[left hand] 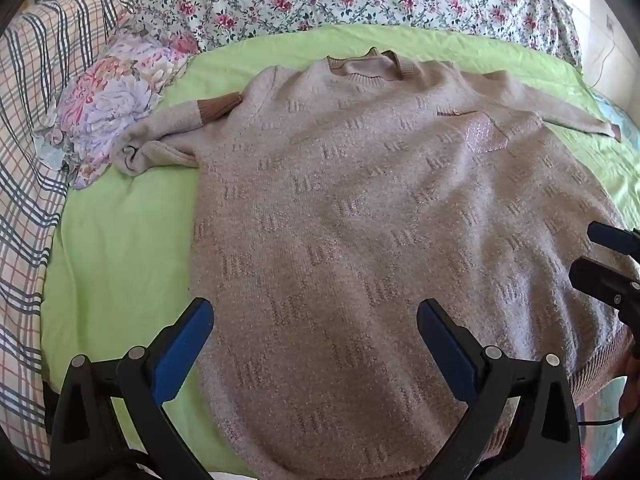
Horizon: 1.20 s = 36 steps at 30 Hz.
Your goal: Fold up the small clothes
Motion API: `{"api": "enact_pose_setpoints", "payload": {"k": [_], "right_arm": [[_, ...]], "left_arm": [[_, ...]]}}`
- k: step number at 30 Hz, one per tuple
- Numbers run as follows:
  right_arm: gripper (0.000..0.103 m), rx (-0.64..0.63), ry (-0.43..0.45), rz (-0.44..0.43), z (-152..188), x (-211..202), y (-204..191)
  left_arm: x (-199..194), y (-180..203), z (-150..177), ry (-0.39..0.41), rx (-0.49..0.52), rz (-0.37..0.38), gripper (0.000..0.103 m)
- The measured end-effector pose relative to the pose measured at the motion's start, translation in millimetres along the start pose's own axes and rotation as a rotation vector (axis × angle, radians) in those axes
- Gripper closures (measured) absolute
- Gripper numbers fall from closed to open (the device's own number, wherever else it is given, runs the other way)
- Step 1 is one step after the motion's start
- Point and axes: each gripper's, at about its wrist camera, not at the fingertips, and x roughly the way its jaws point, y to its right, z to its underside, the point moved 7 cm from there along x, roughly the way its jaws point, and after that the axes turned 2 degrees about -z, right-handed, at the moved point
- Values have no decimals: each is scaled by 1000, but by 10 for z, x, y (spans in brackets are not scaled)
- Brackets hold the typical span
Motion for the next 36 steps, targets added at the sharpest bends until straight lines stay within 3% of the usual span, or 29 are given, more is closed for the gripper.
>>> {"api": "enact_pose_setpoints", "payload": {"k": [36], "right_arm": [[4,-9,7,-14,-48,-25,-119]], "left_arm": [[-91,73,-108,78,-7,9,1]]}}
